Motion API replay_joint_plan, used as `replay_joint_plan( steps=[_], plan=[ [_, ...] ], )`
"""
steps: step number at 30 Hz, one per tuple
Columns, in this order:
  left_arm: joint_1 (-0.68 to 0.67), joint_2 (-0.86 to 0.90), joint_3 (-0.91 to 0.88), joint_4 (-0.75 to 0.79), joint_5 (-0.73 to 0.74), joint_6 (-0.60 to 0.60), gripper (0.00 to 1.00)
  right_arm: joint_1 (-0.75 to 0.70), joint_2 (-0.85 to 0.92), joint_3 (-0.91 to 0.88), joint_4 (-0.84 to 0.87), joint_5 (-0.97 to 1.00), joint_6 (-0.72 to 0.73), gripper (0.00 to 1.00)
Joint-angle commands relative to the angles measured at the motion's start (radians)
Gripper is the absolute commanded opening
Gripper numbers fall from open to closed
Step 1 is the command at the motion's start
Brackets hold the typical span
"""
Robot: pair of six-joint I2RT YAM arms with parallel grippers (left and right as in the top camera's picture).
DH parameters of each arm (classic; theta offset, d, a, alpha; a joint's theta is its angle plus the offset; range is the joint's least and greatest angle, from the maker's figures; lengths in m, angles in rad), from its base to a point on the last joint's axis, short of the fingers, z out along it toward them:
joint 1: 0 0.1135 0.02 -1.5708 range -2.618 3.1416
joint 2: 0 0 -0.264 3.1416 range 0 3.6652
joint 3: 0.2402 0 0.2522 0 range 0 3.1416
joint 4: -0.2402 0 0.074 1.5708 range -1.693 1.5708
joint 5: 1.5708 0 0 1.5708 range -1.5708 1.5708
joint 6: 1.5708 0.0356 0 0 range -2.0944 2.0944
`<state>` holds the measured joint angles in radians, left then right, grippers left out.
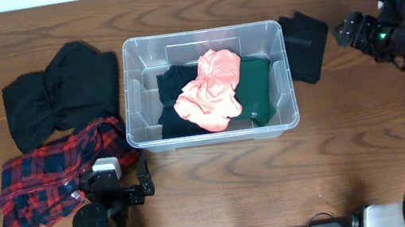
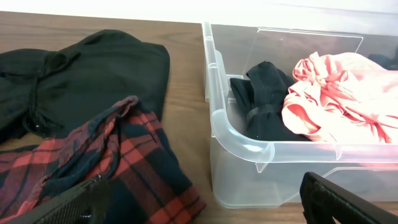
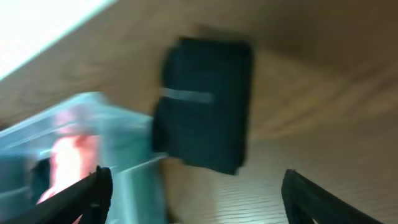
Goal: Pack container
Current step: 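Lower the pink garment into the bin and open the right gripper, then grasp the remaining black cloth on the right with the right gripper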
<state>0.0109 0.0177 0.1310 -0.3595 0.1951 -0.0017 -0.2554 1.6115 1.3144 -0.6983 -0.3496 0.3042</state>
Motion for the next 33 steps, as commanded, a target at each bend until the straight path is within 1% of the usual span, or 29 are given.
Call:
replay_joint_plan(
  steps=[1, 3, 8, 13, 16, 20, 21, 23, 24, 25, 27, 30, 33],
  plan=[
    [-0.003, 0.000, -0.021, -0.005, -0.005, 0.009, 0.98, -0.013, 0.116, -0.008, 0.034, 0.012, 0.042, 0.84],
    [-0.003, 0.000, -0.021, -0.005, -0.005, 0.009, 0.98, -0.013, 0.195, -0.008, 0.093, -0.004, 0.064, 0.84],
    [-0.003, 0.000, -0.021, -0.005, -0.005, 0.009, 0.98, -0.010, 0.349, -0.008, 0.282, -0.132, 0.080, 0.84],
    [-0.003, 0.000, -0.021, -0.005, -0.005, 0.009, 0.98, 0.021, 0.446, -0.008, 0.375, -0.150, 0.117, 0.84],
    [-0.003, 0.000, -0.021, -0.005, -0.005, 0.009, 0.98, 0.055, 0.487, -0.008, 0.416, -0.164, 0.122, 0.81],
    [-0.003, 0.000, -0.021, -0.005, -0.005, 0.009, 0.98, 0.113, 0.518, -0.008, 0.448, -0.162, 0.130, 0.72],
    [-0.003, 0.000, -0.021, -0.005, -0.005, 0.009, 0.98, 0.124, 0.522, -0.008, 0.449, -0.154, 0.134, 0.67],
    [-0.003, 0.000, -0.021, -0.005, -0.005, 0.009, 0.98, 0.142, 0.522, -0.008, 0.439, -0.130, 0.138, 0.52],
    [-0.003, 0.000, -0.021, -0.005, -0.005, 0.009, 0.98, 0.145, 0.521, -0.008, 0.426, -0.119, 0.150, 0.47],
    [-0.003, 0.000, -0.021, -0.005, -0.005, 0.009, 0.98, 0.144, 0.520, -0.008, 0.412, -0.109, 0.167, 0.40],
    [-0.003, 0.000, -0.021, -0.005, -0.005, 0.009, 0.98, 0.133, 0.509, -0.008, 0.373, -0.111, 0.182, 0.29],
    [-0.003, 0.000, -0.021, -0.005, -0.005, 0.009, 0.98, 0.111, 0.448, -0.007, 0.307, -0.118, 0.171, 0.26],
    [-0.003, 0.000, -0.021, -0.005, -0.005, 0.009, 0.98, 0.094, 0.332, -0.007, 0.253, -0.161, 0.102, 0.25]
  ],
)
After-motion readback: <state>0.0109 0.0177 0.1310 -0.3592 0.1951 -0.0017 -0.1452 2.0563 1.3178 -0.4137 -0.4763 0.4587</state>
